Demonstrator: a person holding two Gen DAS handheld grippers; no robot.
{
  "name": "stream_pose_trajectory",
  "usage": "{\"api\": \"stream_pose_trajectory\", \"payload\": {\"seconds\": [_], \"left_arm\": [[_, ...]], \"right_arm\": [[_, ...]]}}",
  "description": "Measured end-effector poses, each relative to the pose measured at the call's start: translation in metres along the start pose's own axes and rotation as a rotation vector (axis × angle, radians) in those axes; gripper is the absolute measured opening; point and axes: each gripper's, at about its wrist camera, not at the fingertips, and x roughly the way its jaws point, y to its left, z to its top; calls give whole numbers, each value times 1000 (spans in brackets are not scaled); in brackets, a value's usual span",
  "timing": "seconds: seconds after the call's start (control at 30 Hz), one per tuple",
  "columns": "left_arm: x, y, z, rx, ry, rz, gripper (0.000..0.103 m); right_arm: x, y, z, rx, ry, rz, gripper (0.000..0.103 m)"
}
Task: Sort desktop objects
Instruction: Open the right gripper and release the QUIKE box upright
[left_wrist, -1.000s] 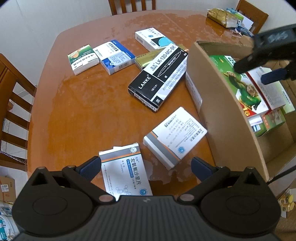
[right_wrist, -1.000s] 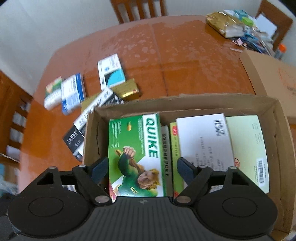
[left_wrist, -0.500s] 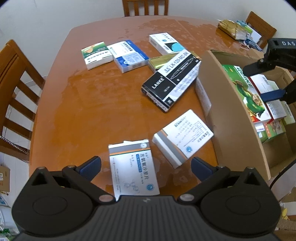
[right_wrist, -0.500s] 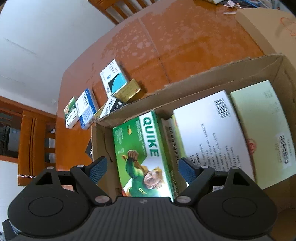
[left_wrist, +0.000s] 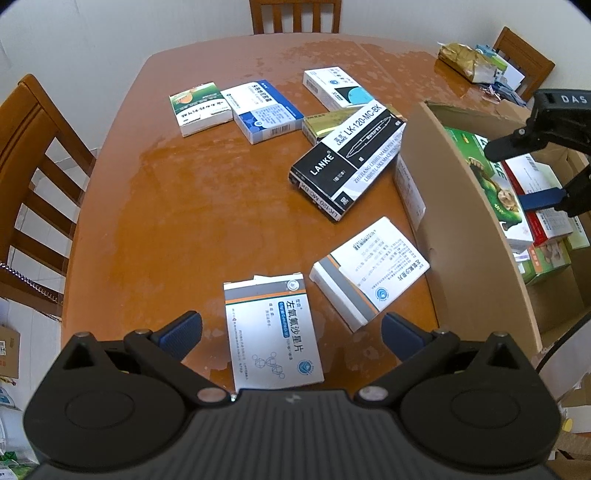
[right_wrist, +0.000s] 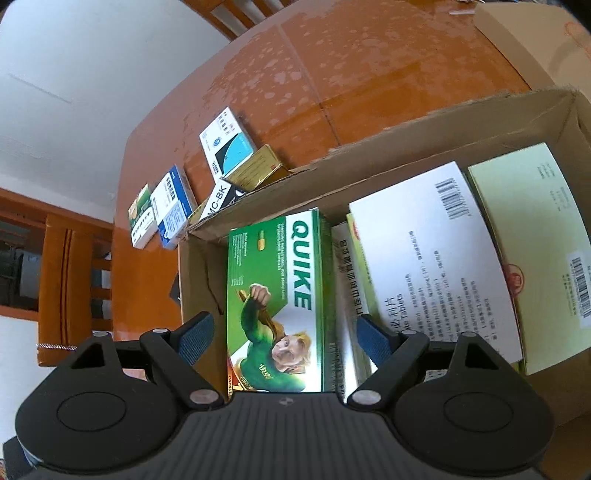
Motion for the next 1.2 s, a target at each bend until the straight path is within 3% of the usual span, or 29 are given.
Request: {"api": "stream_pose_trajectory", "payload": {"seconds": [0.13, 0.33, 0.63, 1.2], "left_arm": [[-1, -2, 0, 5, -2, -3, 103], [0, 0, 0, -6, -6, -11, 103], [1, -1, 3, -8, -12, -17, 103], [2, 2, 4, -11, -9, -17, 103]], "right_arm": [[-3, 0, -1, -15, 7, 12, 88], [-14, -2, -9, -31, 113, 148, 88], [-13, 1, -26, -31, 225, 250, 90], [-1, -6, -21, -5, 212, 207, 90]]}}
